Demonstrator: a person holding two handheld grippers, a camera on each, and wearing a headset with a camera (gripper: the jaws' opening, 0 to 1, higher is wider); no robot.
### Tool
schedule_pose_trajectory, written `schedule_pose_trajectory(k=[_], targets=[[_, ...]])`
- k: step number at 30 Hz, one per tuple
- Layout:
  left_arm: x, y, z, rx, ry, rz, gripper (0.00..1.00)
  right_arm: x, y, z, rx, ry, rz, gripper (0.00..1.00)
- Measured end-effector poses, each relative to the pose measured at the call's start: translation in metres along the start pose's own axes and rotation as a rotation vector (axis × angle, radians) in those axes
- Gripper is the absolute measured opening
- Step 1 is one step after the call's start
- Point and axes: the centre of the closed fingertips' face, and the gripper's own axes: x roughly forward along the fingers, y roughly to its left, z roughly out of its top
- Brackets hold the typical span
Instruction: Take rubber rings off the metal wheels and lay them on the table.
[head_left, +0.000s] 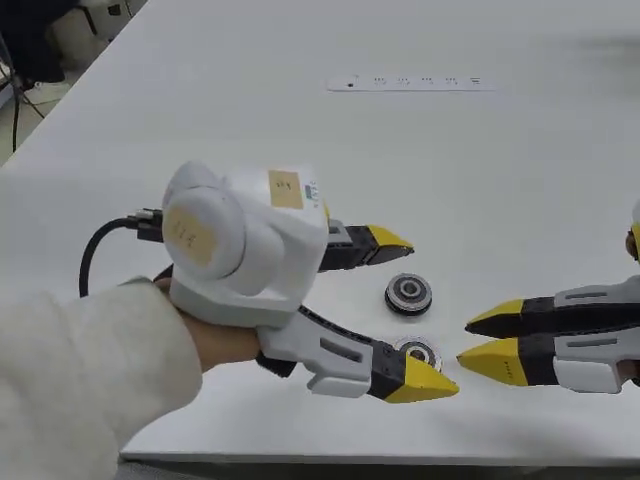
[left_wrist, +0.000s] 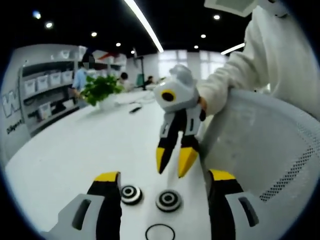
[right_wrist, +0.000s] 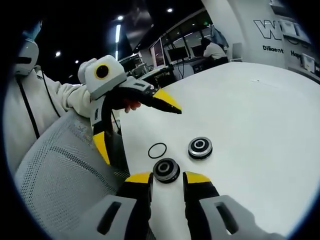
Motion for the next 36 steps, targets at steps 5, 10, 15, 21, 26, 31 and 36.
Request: schedule_pose_trajectory(k=[5, 10, 15, 21, 26, 31, 36], targets=[[0.002, 0.000, -0.008, -0.010, 0.015, 0.002, 0.68, 0.003, -0.002, -0.003, -0.007, 0.007, -0.004, 0.21], [0.003, 0.001, -0.014, -0.022, 0.026, 0.001, 0.63, 0.003, -0.001, -0.004, -0.010, 0.010, -0.004, 0.21], [0.004, 0.001, -0.016, -0.027, 0.026, 0.010, 0.57, 0.003, -0.003, -0.004, -0.005, 0.006, -0.007, 0.20], [0.006, 0.000, -0.021, -0.038, 0.026, 0.005, 0.52, 0.004, -0.003, -0.005, -0.009, 0.010, -0.008, 0.20], [0.008, -0.002, -0.023, -0.039, 0.029, -0.004, 0.48, 0.005, -0.004, -0.006, -0.010, 0.013, -0.010, 0.20], [0.010, -0.004, -0.026, -0.038, 0.034, -0.009, 0.45, 0.007, -0.004, -0.007, -0.008, 0.014, -0.007, 0.20], [0.012, -0.006, -0.028, -0.037, 0.037, -0.020, 0.43, 0.008, -0.004, -0.007, -0.007, 0.013, -0.005, 0.20]])
